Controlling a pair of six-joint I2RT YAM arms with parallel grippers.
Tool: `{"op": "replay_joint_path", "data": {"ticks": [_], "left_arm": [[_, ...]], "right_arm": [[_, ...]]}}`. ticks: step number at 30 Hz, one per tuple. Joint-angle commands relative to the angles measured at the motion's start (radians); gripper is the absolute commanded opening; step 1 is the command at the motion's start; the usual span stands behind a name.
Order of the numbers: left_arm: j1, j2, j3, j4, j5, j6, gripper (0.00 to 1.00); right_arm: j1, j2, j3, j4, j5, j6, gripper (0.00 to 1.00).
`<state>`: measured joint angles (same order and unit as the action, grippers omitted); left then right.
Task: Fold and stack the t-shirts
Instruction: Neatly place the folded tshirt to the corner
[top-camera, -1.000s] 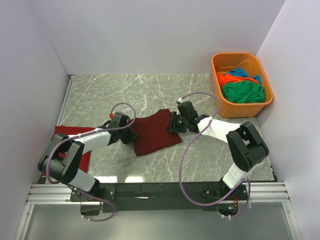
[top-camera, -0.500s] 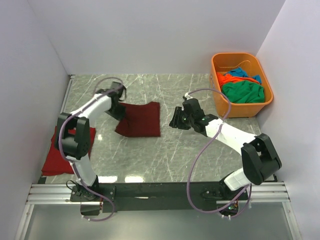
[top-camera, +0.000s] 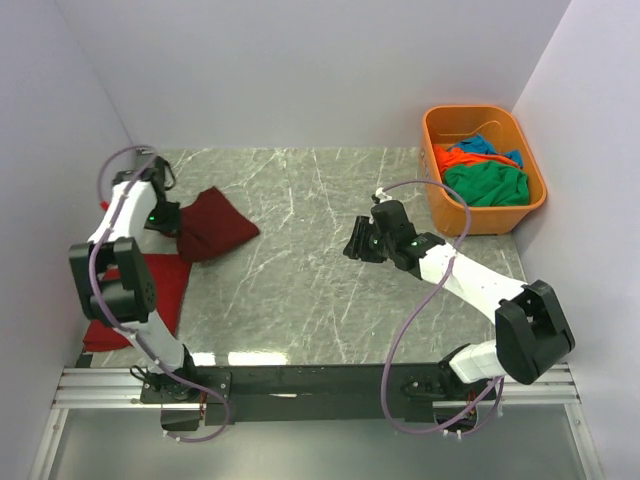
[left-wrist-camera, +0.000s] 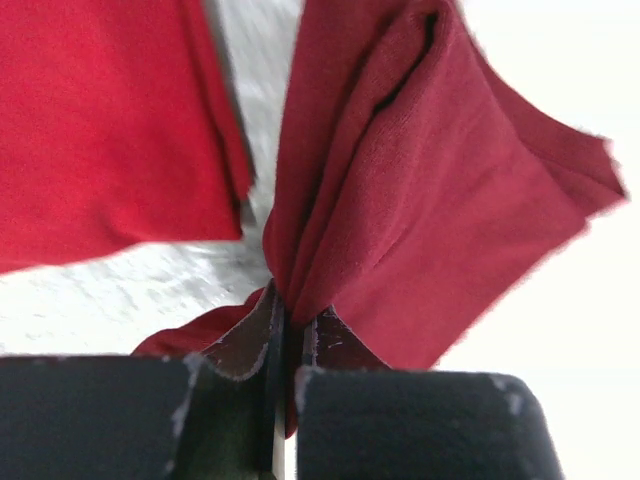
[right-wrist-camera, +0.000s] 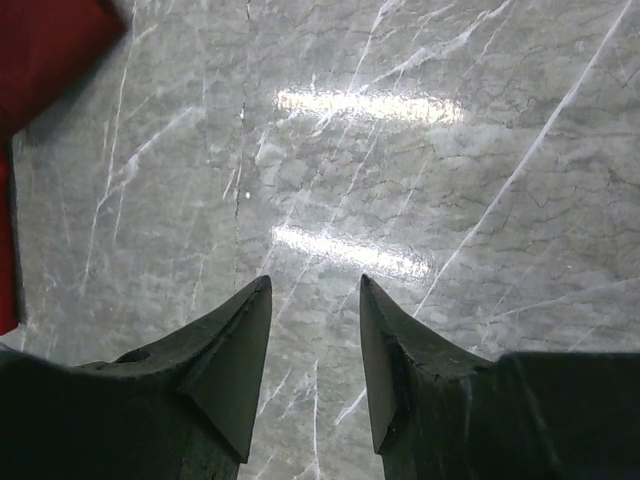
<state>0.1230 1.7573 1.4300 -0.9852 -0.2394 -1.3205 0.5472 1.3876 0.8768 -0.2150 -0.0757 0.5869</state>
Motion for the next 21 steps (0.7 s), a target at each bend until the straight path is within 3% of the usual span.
{"op": "replay_joint_path", "data": {"ticks": [1,12,21], "left_arm": [[0.066,-0.134,-0.006,-0.018,-0.015,0.040,0.01],[0.161,-0.212,0.098,-0.072,-0.064,0.084,0.01],[0.233,-0.180,0.196,-0.093,-0.035,0.156,0.01]], "right_arm": [[0.003,-0.045,0.004,0.000,0.008,0.008,0.48],[0.005,-0.076,-0.001,-0.010,0.008,0.017,0.47],[0.005,-0.085,0.010,-0.026,0.016,0.014,0.47]]}}
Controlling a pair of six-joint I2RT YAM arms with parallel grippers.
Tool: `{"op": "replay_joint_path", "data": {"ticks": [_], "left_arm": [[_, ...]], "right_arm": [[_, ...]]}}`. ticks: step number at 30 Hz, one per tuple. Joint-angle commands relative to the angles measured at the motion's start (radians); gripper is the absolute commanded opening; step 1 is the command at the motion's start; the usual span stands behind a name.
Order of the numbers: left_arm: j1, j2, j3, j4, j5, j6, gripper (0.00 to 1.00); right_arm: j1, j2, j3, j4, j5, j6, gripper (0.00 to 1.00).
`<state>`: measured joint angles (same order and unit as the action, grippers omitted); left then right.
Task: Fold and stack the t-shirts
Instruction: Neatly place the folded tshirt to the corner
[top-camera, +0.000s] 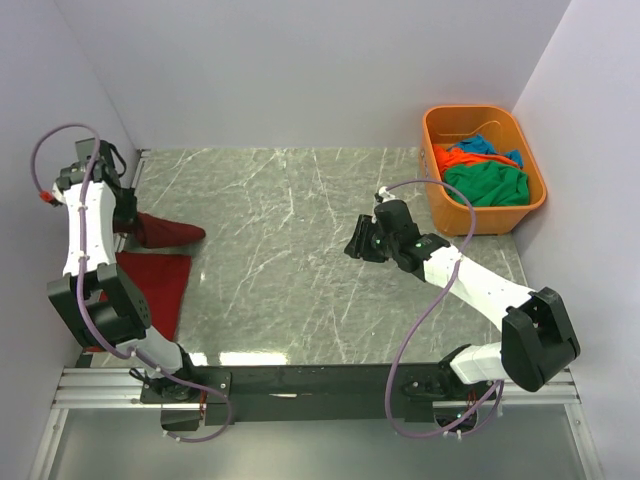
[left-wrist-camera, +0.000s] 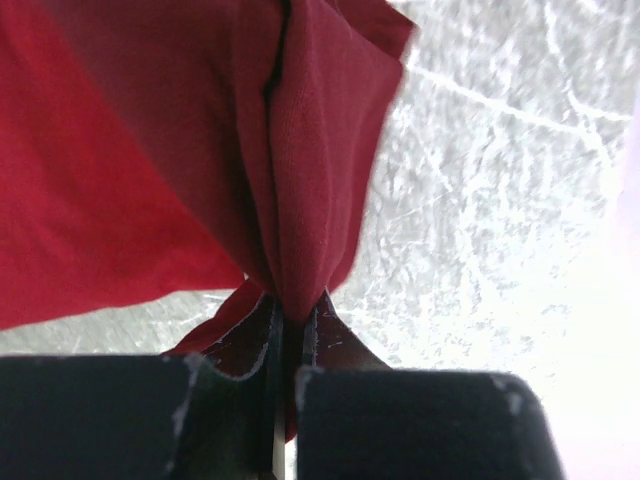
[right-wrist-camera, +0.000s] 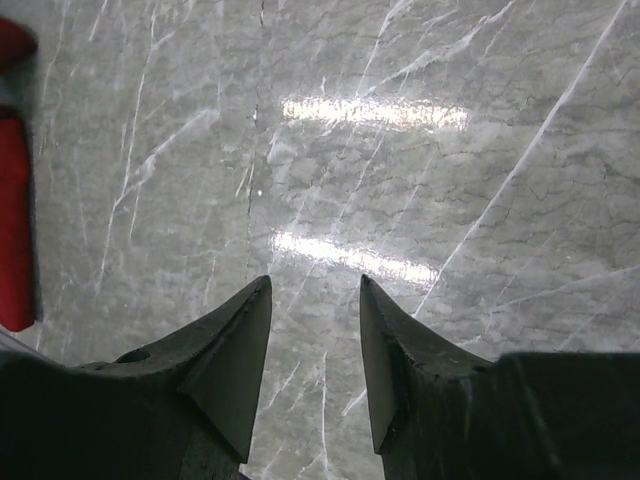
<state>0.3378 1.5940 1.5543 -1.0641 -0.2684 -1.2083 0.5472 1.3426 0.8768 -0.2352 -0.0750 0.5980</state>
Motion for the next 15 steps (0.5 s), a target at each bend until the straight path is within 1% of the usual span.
{"op": "replay_joint_path", "data": {"ticks": [1,7,11,15], "left_arm": [[0.020,-0.008,0.076,-0.017,-0.006,0.047,0.01],[0.023,-0.023,0.081,-0.007,-0.006,0.061,0.01],[0.027,-0.025,0.118,-0.034,-0.018,0.070,0.01],[0.030,-0.043,0.116,-0.039,-0.018,0.088,0.01]], "right_arm": [[0.003,-0.040,0.011,-0.007,0.017,0.005,0.47],[0.007,-0.034,0.027,-0.015,0.017,0.006,0.47],[0.007,-0.036,0.031,-0.018,0.020,0.002,0.47],[0.005,-0.040,0.039,-0.030,0.023,-0.003,0.47]]}}
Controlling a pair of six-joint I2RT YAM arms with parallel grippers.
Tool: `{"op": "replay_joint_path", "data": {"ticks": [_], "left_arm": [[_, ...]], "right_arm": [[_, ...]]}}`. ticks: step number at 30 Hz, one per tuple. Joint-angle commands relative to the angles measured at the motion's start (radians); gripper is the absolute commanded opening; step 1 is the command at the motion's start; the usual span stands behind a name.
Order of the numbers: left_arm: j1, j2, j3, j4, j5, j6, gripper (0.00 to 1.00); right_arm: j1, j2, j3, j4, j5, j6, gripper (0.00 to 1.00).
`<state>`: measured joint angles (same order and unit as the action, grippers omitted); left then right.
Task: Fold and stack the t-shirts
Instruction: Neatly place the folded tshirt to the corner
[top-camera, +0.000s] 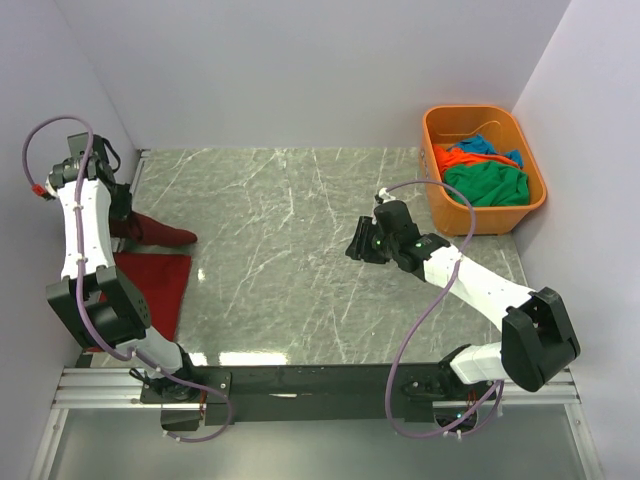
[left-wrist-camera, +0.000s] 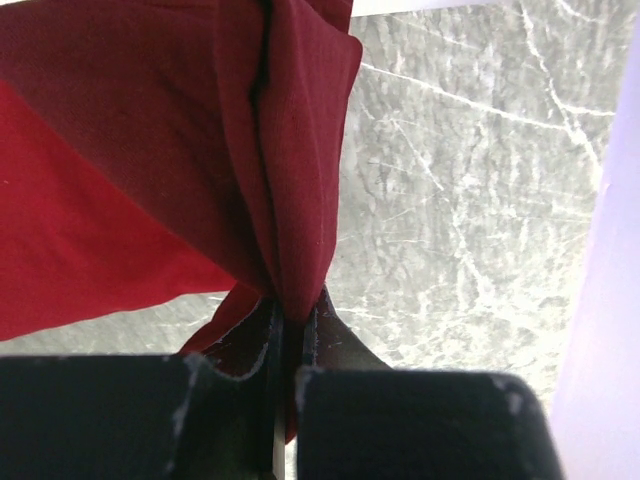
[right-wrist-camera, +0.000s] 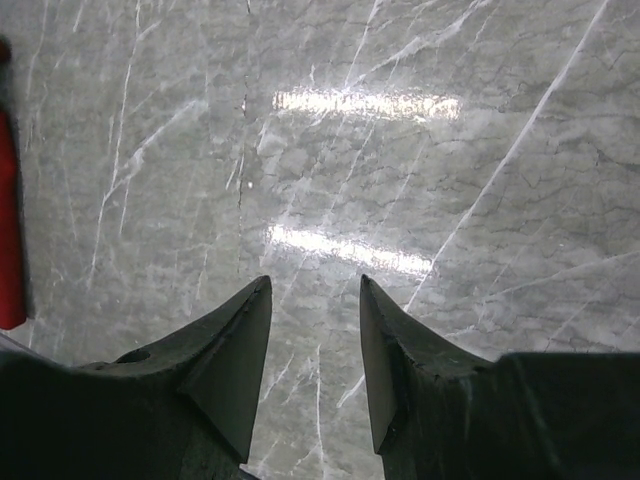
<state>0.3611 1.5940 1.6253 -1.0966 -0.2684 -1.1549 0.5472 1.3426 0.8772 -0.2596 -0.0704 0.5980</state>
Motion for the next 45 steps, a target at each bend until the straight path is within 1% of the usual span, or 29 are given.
{"op": "replay_joint_path", "data": {"ticks": [1,9,15,25,30,36,44,45], "left_arm": [[0.009,-0.046,0.044,-0.009,-0.020,0.038,0.01],[0.024,-0.098,0.013,0.001,-0.009,0.073,0.01],[0.027,-0.120,0.036,-0.016,-0.008,0.086,0.01],[0.033,-0.181,0.007,-0.016,0.009,0.098,0.01],[0.033,-0.221,-0.033,-0.003,0.012,0.116,0.01],[0.033,-0.296,-0.146,0.012,0.008,0.129,0.01],[0.032,-0.462,-0.392,0.018,-0.032,0.109,0.01],[0.033,-0.482,-0.444,0.012,-0.044,0.103,0.01]], "right_arm": [[0.007,-0.042,0.040,-0.007,0.020,-0.003,0.47],[0.005,-0.059,0.040,-0.018,0.034,0.002,0.47],[0.008,-0.074,0.036,-0.024,0.040,0.005,0.47],[0.011,-0.108,0.017,-0.026,0.044,0.011,0.47],[0.017,-0.135,-0.004,-0.023,0.049,0.017,0.47],[0.028,-0.169,-0.040,-0.018,0.054,0.029,0.47],[0.077,-0.215,-0.093,-0.015,0.069,0.042,0.47],[0.085,-0.220,-0.099,-0.015,0.069,0.043,0.47]]}}
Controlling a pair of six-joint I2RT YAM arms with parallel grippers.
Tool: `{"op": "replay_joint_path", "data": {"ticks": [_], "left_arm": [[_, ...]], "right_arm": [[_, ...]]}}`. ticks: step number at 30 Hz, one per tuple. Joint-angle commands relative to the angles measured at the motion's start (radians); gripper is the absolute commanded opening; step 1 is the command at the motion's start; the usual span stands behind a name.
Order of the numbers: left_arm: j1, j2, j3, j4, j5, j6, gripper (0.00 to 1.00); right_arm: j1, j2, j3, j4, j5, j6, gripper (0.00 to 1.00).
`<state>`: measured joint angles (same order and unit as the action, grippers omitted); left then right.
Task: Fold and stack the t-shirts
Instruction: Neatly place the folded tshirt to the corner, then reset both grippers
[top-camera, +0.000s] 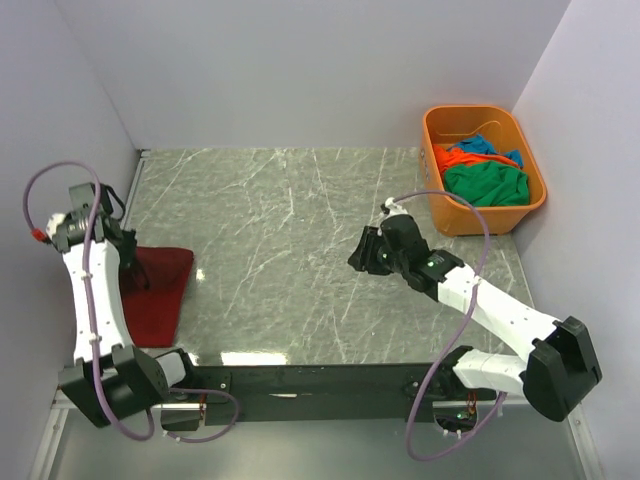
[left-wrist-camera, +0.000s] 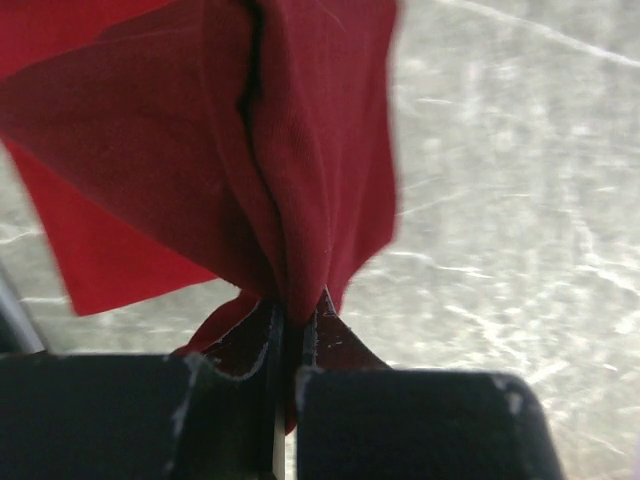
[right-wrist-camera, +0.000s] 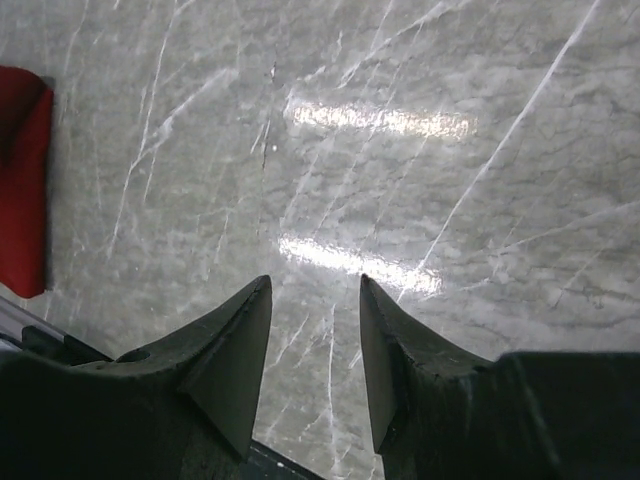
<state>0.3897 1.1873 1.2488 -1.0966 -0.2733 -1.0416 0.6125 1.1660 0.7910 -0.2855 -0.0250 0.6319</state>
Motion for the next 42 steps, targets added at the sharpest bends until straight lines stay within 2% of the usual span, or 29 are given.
{"op": "replay_joint_path", "data": {"ticks": [1,3,4,5,7,8,9,12,17,21,23,26,27,29,30,32,33,36,38,42], "left_arm": [[0.005,-0.096,-0.098,0.011,-0.067,-0.018,0.01],[0.005,-0.167,-0.182,-0.015,-0.116,-0.049,0.02],[0.008,-0.219,-0.211,-0.026,-0.151,-0.058,0.10],[0.009,-0.245,-0.241,-0.034,-0.176,-0.066,0.38],[0.009,-0.288,-0.270,-0.074,-0.190,-0.067,0.65],[0.011,-0.320,-0.247,-0.088,-0.190,-0.066,0.91],[0.011,-0.339,-0.220,-0.100,-0.205,-0.081,0.97],[0.009,-0.390,-0.198,-0.076,-0.179,-0.048,0.99],[0.009,-0.381,-0.219,0.013,-0.072,0.044,0.99],[-0.001,-0.374,-0.252,0.125,0.107,0.109,1.00],[-0.029,-0.370,-0.261,0.173,0.141,0.123,0.99],[-0.179,-0.330,-0.265,0.234,0.102,0.074,0.99],[-0.299,-0.318,-0.264,0.260,0.074,0.054,0.99],[-0.424,-0.263,-0.262,0.297,0.008,0.002,0.99],[-0.531,-0.237,-0.255,0.305,-0.009,-0.018,0.99],[-0.627,-0.169,-0.255,0.371,-0.044,-0.055,1.00],[-0.722,-0.148,-0.261,0.403,-0.058,-0.064,0.99],[-0.886,-0.039,-0.230,0.465,-0.105,-0.084,1.00],[-0.951,0.040,-0.210,0.493,-0.139,-0.081,0.99],[-1.083,0.129,-0.187,0.595,-0.089,-0.034,0.99]], "right_arm": [[0.032,-0.052,-0.025,0.011,0.023,0.011,0.47],[0.047,-0.063,-0.036,0.009,0.023,0.009,0.47],[0.062,-0.074,-0.048,0.008,0.023,0.006,0.47],[0.070,-0.080,-0.056,0.003,0.023,0.006,0.47],[0.088,-0.095,-0.074,-0.001,0.023,0.006,0.48],[0.104,-0.098,-0.079,-0.009,0.043,0.006,0.48],[0.116,-0.107,-0.084,-0.014,0.046,0.006,0.48],[0.145,-0.124,-0.085,-0.032,0.056,0.006,0.48],[0.153,-0.143,-0.091,-0.034,0.063,0.014,0.48],[0.155,-0.164,-0.099,-0.029,0.088,0.026,0.48],[0.153,-0.173,-0.098,-0.027,0.105,0.029,0.49],[0.151,-0.184,-0.084,-0.027,0.128,0.034,0.49],[0.153,-0.186,-0.072,-0.029,0.134,0.034,0.49],[0.153,-0.186,-0.056,-0.040,0.154,0.032,0.49],[0.155,-0.186,-0.041,-0.046,0.163,0.032,0.49],[0.153,-0.193,-0.033,-0.053,0.193,0.028,0.49],[0.151,-0.209,-0.032,-0.052,0.203,0.029,0.49],[0.153,-0.238,-0.023,-0.058,0.261,0.034,0.49],[0.153,-0.250,-0.018,-0.067,0.283,0.035,0.49],[0.155,-0.264,-0.003,-0.087,0.344,0.037,0.50]]}}
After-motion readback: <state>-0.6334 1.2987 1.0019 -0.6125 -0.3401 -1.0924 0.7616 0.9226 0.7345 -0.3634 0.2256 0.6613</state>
